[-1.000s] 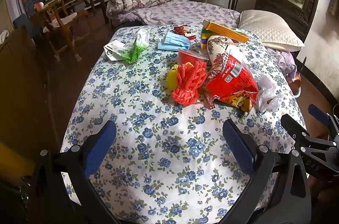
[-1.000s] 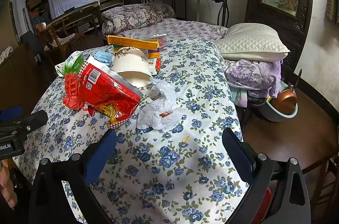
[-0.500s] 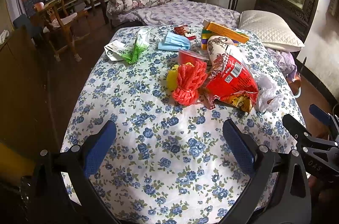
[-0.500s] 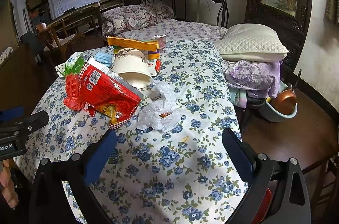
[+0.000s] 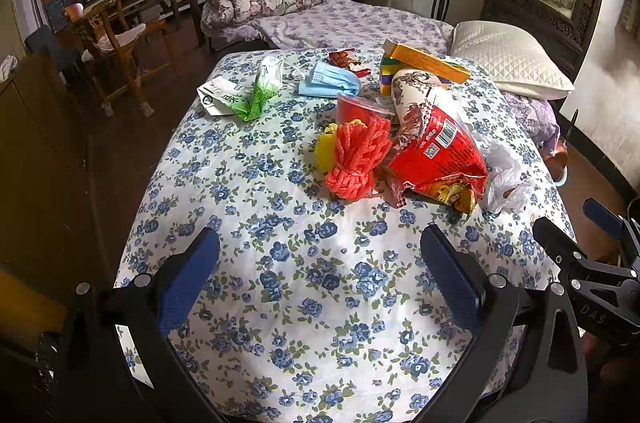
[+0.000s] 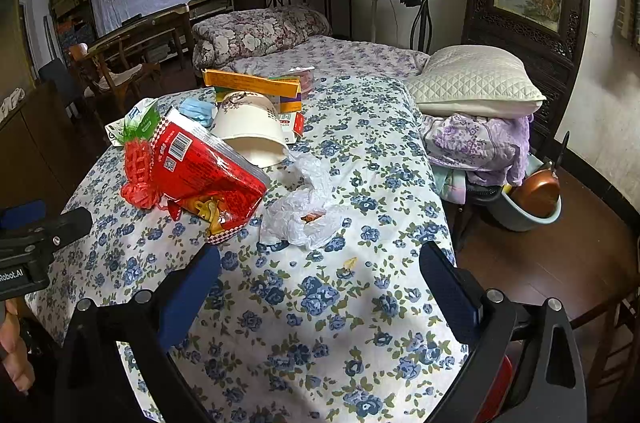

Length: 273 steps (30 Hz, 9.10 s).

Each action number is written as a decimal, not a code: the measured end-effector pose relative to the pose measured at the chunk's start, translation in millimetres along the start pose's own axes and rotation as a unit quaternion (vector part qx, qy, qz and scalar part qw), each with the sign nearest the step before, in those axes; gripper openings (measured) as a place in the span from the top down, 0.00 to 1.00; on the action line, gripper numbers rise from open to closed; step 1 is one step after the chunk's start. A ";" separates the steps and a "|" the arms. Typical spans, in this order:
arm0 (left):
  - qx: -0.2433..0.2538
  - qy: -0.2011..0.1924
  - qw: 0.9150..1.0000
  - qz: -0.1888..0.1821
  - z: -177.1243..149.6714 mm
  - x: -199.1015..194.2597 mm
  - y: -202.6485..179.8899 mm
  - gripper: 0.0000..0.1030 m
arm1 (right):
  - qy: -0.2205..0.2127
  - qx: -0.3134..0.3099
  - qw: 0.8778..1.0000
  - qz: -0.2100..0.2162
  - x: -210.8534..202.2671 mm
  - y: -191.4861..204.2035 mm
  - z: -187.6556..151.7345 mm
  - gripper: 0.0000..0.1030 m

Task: Collect trash

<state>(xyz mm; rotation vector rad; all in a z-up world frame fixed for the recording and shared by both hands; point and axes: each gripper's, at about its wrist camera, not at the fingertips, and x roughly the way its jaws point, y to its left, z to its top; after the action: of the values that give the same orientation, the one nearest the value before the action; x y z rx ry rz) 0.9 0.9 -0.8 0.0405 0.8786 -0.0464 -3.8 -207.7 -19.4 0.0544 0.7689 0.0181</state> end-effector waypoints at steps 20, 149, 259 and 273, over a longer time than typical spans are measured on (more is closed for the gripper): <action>0.000 0.007 1.000 0.000 0.1 3.3 0.7 0.06 | 0.004 -0.004 1.000 0.000 -0.5 1.4 -0.4 0.06; -0.122 0.028 0.986 -0.109 -18.0 2.6 127.2 0.30 | 0.038 -0.134 0.966 0.220 9.8 159.6 6.6 0.65; 0.247 0.224 0.880 -0.337 -65.0 6.7 -370.8 0.70 | 0.107 0.182 0.977 -0.018 -37.9 -273.0 -182.2 0.85; 0.194 0.361 0.863 -0.296 -113.1 112.2 -434.4 0.66 | 0.172 0.255 0.951 -0.031 25.5 -313.0 -257.8 0.77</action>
<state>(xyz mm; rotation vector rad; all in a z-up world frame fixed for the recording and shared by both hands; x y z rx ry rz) -39.4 -429.3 -166.4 0.1726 1.6002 -0.8347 -165.8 -508.3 -239.5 0.5298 1.1085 -0.2375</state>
